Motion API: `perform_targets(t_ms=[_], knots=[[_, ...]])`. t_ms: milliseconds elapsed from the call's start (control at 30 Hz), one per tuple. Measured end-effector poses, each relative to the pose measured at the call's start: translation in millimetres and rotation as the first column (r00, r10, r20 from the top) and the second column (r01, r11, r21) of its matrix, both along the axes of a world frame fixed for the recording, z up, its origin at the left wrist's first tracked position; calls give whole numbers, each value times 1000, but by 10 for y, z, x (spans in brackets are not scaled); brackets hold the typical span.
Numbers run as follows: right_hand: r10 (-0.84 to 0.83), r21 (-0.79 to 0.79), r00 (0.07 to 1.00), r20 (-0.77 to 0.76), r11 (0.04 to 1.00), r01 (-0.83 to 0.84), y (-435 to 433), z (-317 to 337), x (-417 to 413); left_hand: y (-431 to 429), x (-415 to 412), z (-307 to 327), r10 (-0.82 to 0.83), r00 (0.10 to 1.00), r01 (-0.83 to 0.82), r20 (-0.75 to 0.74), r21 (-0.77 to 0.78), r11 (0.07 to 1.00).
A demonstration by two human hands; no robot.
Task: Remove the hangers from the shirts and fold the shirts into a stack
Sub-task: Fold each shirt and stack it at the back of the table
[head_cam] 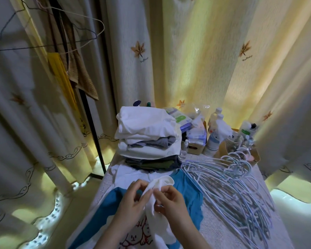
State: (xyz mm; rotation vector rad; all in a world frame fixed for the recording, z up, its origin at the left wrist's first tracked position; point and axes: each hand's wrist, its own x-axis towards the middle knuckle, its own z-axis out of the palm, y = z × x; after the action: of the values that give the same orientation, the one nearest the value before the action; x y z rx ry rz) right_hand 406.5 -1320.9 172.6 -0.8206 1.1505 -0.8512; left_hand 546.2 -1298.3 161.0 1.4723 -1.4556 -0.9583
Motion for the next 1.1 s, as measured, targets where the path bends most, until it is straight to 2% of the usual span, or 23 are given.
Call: perform_targets(t_ms=[267,467,600,700,767,833,900,933,1000,1100], knots=[[120,-81,992,-31,989,-122,103,-73,-41,91,-61,-87,149,987,-146,-58,54,988],[113,-5,988,102,994,-113,134,-119,-77,105,-16,-52,99,988,-89,-115,94,992],[32,-46,999,-27,998,-33,84,-151,-106,92,4,-48,-4,995,17,-104,132,991],[-16,-219,968,-251,975,-41,39,-219,-123,98,17,-64,-19,995,33,-101,138,990],[-35,-402,908,-417,903,-150,18,-219,-162,109,28,-76,-27,993,43,-111,151,988],[-8,-542,820,-572,754,-371,-52,-217,-219,122,51,-66,-35,992,53,-118,156,986],[52,-559,728,-683,605,-567,-139,-180,-226,121,99,-24,-36,993,51,-113,135,990],[79,-541,692,-717,564,-624,-179,-141,-206,116,136,2,-38,993,50,-114,109,993],[81,-554,681,-728,516,-653,-273,1,-116,102,224,81,-35,993,40,-115,42,998],[57,-629,729,-682,462,-625,-500,348,110,83,433,250,1,989,-9,-150,-49,999]])
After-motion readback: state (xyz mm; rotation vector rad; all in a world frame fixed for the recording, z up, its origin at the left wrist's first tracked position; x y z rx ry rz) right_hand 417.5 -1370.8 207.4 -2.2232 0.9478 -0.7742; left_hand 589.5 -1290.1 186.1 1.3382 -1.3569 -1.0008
